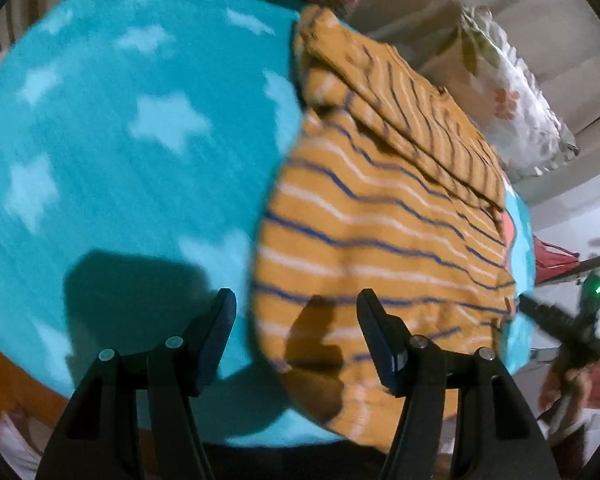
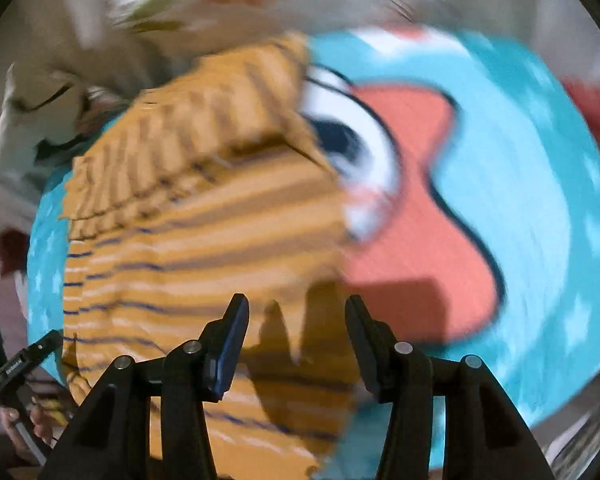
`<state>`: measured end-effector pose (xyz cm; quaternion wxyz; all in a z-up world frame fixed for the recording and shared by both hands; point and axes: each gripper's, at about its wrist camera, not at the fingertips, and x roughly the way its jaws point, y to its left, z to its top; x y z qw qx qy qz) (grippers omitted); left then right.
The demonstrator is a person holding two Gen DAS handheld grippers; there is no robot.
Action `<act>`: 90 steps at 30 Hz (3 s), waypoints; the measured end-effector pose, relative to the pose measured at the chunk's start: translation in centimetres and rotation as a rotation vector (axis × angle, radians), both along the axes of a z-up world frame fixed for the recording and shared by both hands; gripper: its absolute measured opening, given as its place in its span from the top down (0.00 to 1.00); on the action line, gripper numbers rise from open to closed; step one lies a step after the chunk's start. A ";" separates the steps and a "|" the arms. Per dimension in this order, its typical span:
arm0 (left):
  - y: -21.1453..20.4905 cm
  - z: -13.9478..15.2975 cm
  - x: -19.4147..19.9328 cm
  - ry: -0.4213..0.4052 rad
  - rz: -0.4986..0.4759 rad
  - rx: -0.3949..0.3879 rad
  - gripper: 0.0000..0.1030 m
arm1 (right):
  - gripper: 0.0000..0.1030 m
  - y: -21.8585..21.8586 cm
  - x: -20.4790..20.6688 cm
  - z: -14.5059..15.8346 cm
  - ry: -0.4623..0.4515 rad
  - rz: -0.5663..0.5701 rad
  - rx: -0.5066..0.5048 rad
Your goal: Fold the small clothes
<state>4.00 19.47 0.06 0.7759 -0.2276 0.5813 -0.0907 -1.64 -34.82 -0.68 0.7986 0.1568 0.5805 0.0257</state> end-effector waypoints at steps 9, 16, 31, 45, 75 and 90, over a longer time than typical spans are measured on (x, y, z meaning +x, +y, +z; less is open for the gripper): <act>-4.8 -0.6 -4.3 0.013 0.031 -0.048 0.33 | 0.47 -1.9 -5.6 -4.7 -0.007 0.027 0.289; -6.8 -0.6 -5.5 0.006 0.034 0.017 0.32 | 0.46 0.8 -7.4 -6.6 -0.022 0.090 0.521; 1.6 -0.3 -14.6 0.021 0.266 0.015 1.00 | 0.93 2.1 -12.0 -5.7 0.026 0.248 0.419; -0.7 -0.5 -13.1 -0.045 0.206 0.012 0.41 | 0.85 1.3 -11.4 -7.7 0.072 0.245 0.437; -4.3 7.6 -7.6 -0.148 0.182 -0.003 0.92 | 0.93 2.4 -7.3 -0.8 -0.022 0.344 0.658; -7.2 10.5 16.6 -0.254 0.054 0.072 0.92 | 0.93 4.0 13.1 5.3 -0.220 0.152 0.578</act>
